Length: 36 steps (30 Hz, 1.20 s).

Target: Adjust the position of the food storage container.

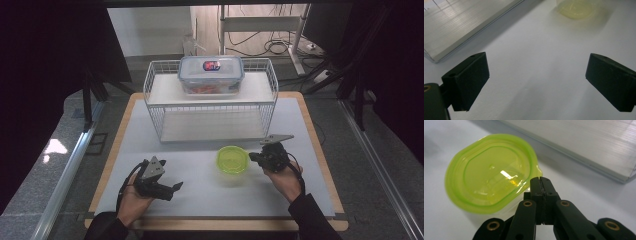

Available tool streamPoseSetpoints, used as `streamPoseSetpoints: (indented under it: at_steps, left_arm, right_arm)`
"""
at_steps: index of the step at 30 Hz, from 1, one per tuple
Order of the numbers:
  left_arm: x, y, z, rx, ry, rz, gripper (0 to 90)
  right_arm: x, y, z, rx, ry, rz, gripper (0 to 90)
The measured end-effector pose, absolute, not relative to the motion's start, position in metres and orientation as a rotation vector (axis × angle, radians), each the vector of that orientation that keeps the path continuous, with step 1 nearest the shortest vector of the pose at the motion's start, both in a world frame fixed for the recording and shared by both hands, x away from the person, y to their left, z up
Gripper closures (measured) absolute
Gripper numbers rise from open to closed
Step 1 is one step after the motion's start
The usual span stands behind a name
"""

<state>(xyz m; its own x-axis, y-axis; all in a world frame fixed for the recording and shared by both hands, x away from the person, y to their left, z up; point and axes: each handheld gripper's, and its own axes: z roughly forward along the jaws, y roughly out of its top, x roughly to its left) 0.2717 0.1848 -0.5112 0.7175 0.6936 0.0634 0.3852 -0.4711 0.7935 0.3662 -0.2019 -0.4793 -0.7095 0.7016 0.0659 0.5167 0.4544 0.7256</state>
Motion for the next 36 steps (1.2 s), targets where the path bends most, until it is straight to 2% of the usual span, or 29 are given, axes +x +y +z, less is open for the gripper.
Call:
streamPoseSetpoints:
  at_steps: [14, 17, 21, 25, 30, 36]
  left_arm:
    - [0.271, 0.185, -0.511, 2.112, 0.816, 0.481, 4.9]
    - [0.272, 0.185, -0.511, 2.113, 0.816, 0.478, 5.0]
    - [0.271, 0.185, -0.511, 2.115, 0.812, 0.483, 5.0]
    - [0.271, 0.184, -0.511, 2.120, 0.812, 0.480, 5.0]
    - [0.271, 0.184, -0.511, 2.119, 0.813, 0.481, 5.0]
    - [0.271, 0.184, -0.512, 2.119, 0.816, 0.480, 5.0]
  right_arm:
    - [0.390, -0.185, -0.486, 1.041, 2.468, 1.058, 90.0]
    - [0.388, -0.193, -0.484, 1.051, 2.450, 1.054, 86.5]
    - [0.381, -0.204, -0.482, 1.068, 2.432, 1.055, 78.0]
    - [0.375, -0.213, -0.480, 1.086, 2.427, 1.060, 65.2]
    - [0.369, -0.218, -0.476, 1.091, 2.406, 1.098, 40.7]
    - [0.365, -0.222, -0.481, 1.123, 2.423, 1.137, 18.4]
